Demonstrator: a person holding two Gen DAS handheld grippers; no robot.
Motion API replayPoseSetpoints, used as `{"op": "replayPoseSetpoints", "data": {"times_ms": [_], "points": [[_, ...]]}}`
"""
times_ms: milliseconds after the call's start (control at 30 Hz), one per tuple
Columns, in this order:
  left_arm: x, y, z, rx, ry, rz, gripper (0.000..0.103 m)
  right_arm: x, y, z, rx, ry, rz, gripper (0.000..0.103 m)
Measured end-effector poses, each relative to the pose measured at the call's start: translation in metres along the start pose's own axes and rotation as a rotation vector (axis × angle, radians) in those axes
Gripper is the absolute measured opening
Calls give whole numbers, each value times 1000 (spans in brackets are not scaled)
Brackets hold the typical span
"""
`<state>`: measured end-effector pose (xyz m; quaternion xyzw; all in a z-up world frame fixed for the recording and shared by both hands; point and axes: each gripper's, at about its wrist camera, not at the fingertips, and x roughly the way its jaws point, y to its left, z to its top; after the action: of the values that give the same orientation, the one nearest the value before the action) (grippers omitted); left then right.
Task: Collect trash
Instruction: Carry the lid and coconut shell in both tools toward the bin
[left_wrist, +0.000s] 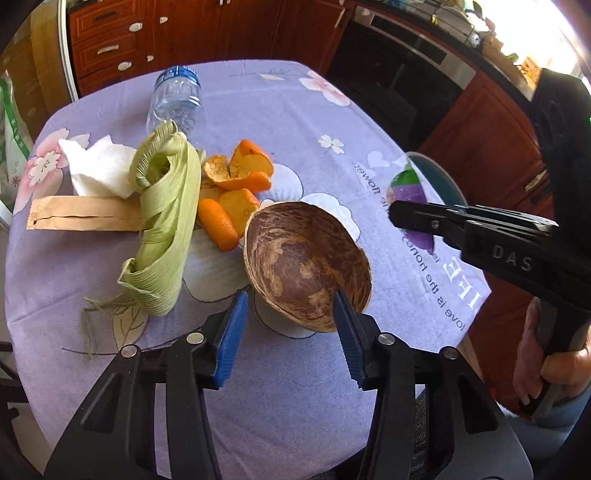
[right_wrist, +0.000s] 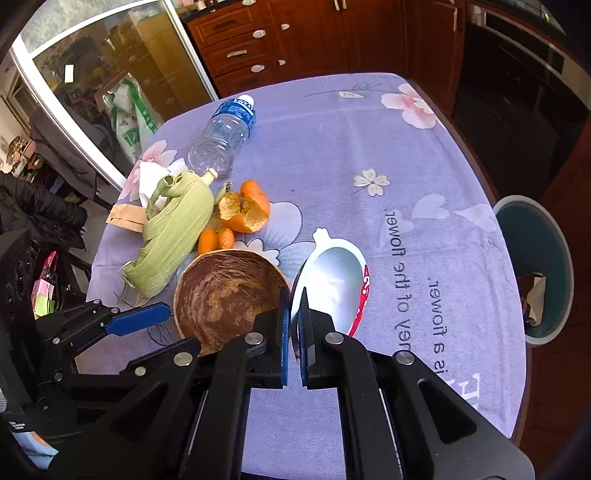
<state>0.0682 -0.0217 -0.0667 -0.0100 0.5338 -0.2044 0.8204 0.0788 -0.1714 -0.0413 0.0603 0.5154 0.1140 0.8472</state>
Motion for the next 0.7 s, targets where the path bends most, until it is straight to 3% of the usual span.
{"op": "replayPoseSetpoints", "data": {"times_ms": [133, 300, 333, 400, 467, 700], "points": [[21, 1, 1, -38, 57, 13, 49, -4, -14, -7, 23, -4, -7, 4], [33, -5, 3, -39, 72, 29, 48, -5, -37, -11, 75, -4, -6, 4], [33, -8, 4, -36, 64, 45, 45, -6, -41, -12, 85, -5, -5, 4], [31, -12, 6, -22, 45, 85, 19, -7, -49, -13, 101, -11, -4, 4], [27, -15, 8, -19, 27, 91, 9, -9, -56, -15, 113, -16, -4, 4], [7, -44, 20, 74, -38, 158, 6, -18, -81, -18, 156, -47, 8, 4]]}}
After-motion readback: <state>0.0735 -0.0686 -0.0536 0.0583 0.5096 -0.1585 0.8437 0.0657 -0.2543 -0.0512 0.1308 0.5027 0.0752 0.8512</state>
